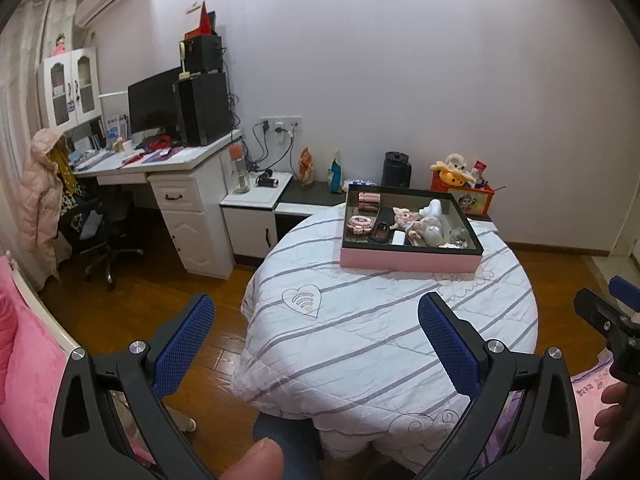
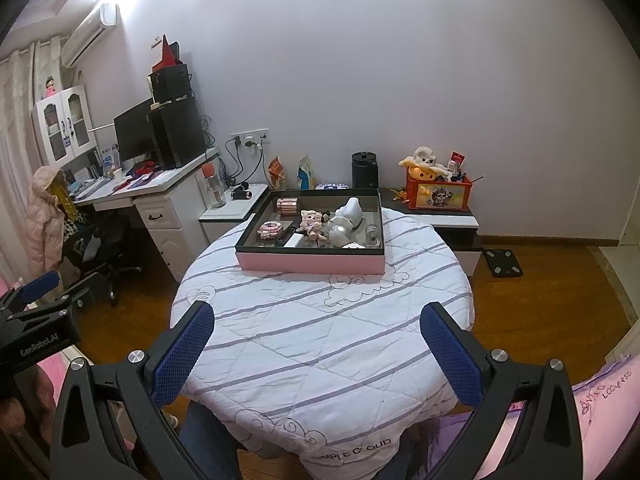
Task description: Organize rigid objects
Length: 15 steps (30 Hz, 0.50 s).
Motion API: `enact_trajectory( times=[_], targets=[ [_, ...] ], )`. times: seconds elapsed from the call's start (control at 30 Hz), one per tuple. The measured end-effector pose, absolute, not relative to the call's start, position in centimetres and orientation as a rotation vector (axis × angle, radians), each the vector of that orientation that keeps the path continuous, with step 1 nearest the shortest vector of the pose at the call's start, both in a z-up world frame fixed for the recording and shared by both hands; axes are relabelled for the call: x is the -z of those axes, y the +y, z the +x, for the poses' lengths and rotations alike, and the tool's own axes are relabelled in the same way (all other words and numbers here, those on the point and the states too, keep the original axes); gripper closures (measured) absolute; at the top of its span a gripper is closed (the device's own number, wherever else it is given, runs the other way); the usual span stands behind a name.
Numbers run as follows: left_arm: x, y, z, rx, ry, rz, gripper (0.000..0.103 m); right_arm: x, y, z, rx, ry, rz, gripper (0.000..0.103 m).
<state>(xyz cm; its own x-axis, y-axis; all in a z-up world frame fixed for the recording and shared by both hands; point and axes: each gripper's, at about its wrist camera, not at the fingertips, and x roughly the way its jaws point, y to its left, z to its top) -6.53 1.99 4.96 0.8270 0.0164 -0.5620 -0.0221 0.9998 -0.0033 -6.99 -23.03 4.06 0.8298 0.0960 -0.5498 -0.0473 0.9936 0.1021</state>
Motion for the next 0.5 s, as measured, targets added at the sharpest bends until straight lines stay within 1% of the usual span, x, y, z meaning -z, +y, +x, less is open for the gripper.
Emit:
enact_trajectory(
  times=[0.5],
  targets=[
    [-4.94,1.91,-6.42,-0.018,0.591,0.007,0.000,-4.45,-22.15,-6.79,-0.076,0.583,0.066,0.000]
  ],
)
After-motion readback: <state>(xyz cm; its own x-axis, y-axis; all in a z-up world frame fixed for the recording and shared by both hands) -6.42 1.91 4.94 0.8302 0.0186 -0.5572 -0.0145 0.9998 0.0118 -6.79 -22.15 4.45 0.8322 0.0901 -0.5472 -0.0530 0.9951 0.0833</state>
